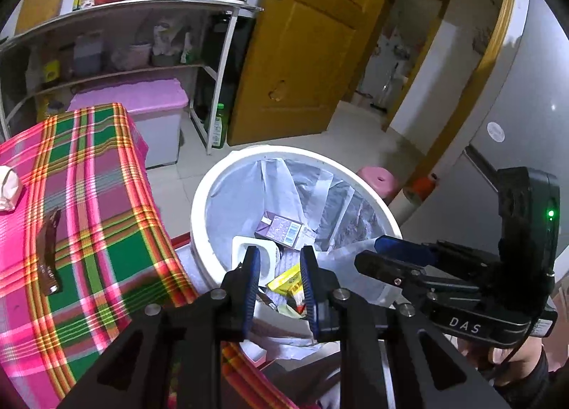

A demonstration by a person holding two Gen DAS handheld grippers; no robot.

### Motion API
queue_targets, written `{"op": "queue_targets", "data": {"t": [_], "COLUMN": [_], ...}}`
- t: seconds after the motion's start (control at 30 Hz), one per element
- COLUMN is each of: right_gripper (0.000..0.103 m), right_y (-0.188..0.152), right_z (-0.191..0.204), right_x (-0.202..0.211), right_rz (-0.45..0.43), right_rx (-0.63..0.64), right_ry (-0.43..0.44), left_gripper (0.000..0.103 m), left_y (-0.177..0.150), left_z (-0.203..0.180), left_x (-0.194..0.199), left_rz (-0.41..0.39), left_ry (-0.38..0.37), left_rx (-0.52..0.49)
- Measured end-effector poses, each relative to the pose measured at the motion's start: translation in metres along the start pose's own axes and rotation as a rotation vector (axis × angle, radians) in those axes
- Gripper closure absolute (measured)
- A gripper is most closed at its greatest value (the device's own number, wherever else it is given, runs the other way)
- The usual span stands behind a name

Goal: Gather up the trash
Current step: 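Open both grippers to drop the wrapper and bag into the bin, then move both tools back toward the small brown wrapper piece on the table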

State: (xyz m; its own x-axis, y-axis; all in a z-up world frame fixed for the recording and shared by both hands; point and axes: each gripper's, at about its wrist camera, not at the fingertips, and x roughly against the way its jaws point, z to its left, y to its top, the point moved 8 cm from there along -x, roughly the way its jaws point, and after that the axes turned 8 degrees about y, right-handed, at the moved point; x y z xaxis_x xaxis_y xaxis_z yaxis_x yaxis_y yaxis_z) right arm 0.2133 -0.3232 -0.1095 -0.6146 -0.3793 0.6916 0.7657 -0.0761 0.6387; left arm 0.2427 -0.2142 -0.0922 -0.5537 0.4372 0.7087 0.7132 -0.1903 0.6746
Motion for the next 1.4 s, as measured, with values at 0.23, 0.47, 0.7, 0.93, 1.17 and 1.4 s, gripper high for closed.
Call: {"op": "queue_targets", "data": {"t": [0.23,0.47,0.7,0.93,1.17,1.4], "right_gripper": [0.062,0.062,0.062,0.062,0.061,0.061], "right_y": [0.001,0.000,-0.006,-0.011,-0.017,-0.023], "right_z": [0.024,0.059,0.091,0.115,0.137,0.156], "right_x": [0.011,0.016,0.016,0.013,0.006,-0.001], "right_rz": [-0.019,-0.027,-0.017,-0.006,0.011,0.033], "right_rx": [0.035,0.090,0.135,0.164,0.199,0.230], "right_ry": [0.021,0.055,0.094,0.140,0.175,0.195], "left_gripper": [0.080,0.080,0.080,0.080,0.080,0.080], "left_y": [-0.007,-0.016,-0.027,-0.036,-0.046,-0.054], "left_z": [0.019,0.039,0.055,0.073,0.093,0.114], "left_x": [0.029,0.057,0.081,0.098,0.112,0.125], "left_rz": [-0.035,-0.062,-0.092,-0.109,-0.119,-0.129], "left_ry": [0.032,0.067,0.105,0.142,0.179,0.214], "left_rx": [0.040,0.079,0.100,0.129,0.158,0.195]}}
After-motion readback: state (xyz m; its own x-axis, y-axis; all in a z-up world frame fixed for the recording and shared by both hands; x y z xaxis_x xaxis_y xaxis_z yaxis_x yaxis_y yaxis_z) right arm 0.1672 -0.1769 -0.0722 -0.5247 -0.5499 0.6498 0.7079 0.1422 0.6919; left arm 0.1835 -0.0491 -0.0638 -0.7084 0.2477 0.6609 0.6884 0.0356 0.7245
